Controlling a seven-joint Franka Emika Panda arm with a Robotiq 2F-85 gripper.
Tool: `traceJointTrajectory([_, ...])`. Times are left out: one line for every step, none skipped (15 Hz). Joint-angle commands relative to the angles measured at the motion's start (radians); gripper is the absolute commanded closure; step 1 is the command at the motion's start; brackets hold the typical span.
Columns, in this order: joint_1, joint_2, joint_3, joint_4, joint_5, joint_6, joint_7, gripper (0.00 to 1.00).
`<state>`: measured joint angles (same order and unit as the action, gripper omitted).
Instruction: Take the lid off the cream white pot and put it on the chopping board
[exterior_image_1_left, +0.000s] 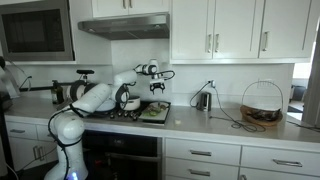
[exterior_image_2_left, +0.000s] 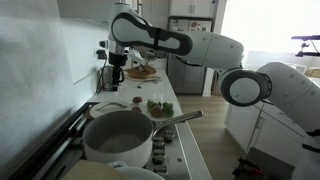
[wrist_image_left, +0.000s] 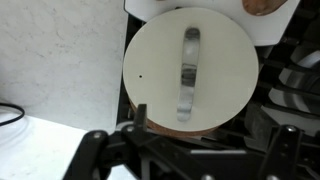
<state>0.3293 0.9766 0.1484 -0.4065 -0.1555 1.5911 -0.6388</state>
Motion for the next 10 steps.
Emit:
traceJointTrajectory([0.004, -0.083, -0.002, -0.068, 0.007, -0.139, 0.046, 0.0])
traceJointTrajectory([0.007, -0.091, -0.002, -0.066, 0.006, -0.181, 0.057, 0.0])
traceJointTrajectory([0.01, -0.098, -0.002, -0.062, 0.006, -0.217, 0.061, 0.0])
traceJointTrajectory([0.013, -0.103, -0.003, -0.056, 0.004, -0.243, 0.073, 0.0])
traceJointTrajectory([0.03, -0.052, -0.028, 0.054, 0.021, -0.316, 0.072, 0.0])
traceJointTrajectory([0.016, -0.115, -0.001, -0.046, 0.01, -0.306, 0.085, 0.0])
traceJointTrajectory([0.019, -0.117, -0.002, -0.035, 0.008, -0.325, 0.094, 0.0])
traceJointTrajectory([0.021, -0.123, -0.001, -0.03, 0.008, -0.342, 0.098, 0.0])
traceJointTrajectory([0.021, -0.128, 0.0, -0.022, 0.01, -0.354, 0.108, 0.0])
traceJointTrajectory([0.022, -0.133, 0.002, -0.018, 0.012, -0.363, 0.115, 0.0])
